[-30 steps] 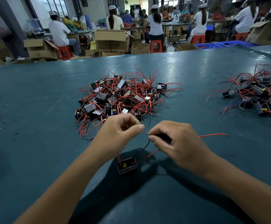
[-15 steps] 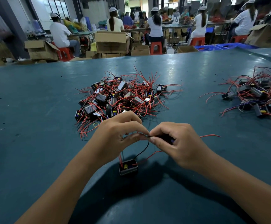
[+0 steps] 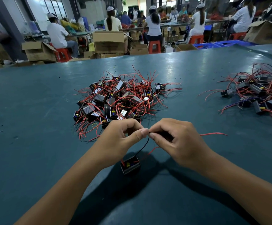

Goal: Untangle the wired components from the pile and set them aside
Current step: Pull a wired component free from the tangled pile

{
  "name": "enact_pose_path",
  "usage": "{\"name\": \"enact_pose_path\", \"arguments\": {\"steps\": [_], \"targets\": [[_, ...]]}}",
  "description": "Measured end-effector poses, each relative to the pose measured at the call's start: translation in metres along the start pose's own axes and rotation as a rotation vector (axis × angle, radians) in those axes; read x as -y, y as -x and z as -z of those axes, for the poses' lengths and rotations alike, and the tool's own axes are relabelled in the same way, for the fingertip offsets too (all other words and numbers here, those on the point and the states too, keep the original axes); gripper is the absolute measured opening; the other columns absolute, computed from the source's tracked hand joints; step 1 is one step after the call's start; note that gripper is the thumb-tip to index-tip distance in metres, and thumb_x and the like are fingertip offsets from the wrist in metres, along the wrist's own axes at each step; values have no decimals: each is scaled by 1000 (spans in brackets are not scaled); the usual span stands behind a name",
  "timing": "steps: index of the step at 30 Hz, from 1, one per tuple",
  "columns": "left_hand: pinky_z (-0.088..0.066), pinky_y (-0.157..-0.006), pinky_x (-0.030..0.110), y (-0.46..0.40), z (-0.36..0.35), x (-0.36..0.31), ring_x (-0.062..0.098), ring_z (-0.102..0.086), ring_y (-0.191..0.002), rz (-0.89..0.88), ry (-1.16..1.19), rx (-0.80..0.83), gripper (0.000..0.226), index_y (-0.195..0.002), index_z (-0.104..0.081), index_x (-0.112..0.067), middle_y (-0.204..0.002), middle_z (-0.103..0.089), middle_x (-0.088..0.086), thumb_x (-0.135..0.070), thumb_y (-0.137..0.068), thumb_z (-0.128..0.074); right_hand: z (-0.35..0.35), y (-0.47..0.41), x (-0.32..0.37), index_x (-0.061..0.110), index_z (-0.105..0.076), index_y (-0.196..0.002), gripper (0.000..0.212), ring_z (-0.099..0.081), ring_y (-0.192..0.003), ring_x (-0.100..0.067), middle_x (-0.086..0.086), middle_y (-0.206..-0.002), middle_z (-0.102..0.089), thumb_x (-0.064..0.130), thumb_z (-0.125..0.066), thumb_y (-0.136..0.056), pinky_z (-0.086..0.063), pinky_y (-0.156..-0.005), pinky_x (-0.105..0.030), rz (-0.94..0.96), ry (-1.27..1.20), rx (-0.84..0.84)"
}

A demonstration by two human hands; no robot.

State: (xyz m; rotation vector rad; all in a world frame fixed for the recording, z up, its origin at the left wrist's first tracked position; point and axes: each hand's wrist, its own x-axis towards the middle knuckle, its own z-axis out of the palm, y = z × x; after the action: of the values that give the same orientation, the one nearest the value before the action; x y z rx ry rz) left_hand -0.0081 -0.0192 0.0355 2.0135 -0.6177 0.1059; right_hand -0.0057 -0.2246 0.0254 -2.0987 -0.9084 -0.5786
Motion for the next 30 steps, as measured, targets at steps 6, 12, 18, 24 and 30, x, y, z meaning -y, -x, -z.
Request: {"name": "enact_pose_path", "arguments": {"steps": [6,12,18,24,30], "targets": [[-32,-55,26,1,0,0,14,-39,-60,170,318,41,18,-82,-72,-21,-69,-50,1,-35,-91,-67,-4,1,-2,19,-71,-85,7,-53,-56,-3,15,-65,-60,17,-71,-91,-36,-57,-9,-171,-235,-2],[-30,-50,23,-1,-6,-2,13,-39,-54,269,430,18,23,-75,-71,-16,-62,-51,4,-24,-94,-62,-5,1,-5,23,-70,-84,8,-49,-54,-2,12,-63,-61,23,-70,-92,-39,-54,-14,-239,-288,31],[-45,-59,25,2,2,-2,12,-60,-68,-73,-85,-39,19,-92,-77,-22,-85,-69,-8,-14,-90,-60,-3,1,-13,25,-69,-82,10,-50,-55,-1,14,-62,-60,23,-70,-92,-44,-54,-20,-300,-292,38],[-43,-65,19,0,5,-2,7,-54,-69,-415,-458,-196,13,-97,-76,-12,-93,-63,-5,-10,-90,-65,1,-1,-11,26,-67,-80,10,-50,-55,-1,11,-64,-62,30,-67,-89,-44,-55,-21,-305,-308,62],[-40,-70,13,-3,7,-1,2,-52,-81,-403,-337,-159,22,-104,-77,-14,-96,-60,0,-21,-83,-76,3,-1,-8,23,-68,-83,8,-53,-56,-1,10,-66,-64,28,-64,-88,-43,-57,-16,-289,-322,116]]}}
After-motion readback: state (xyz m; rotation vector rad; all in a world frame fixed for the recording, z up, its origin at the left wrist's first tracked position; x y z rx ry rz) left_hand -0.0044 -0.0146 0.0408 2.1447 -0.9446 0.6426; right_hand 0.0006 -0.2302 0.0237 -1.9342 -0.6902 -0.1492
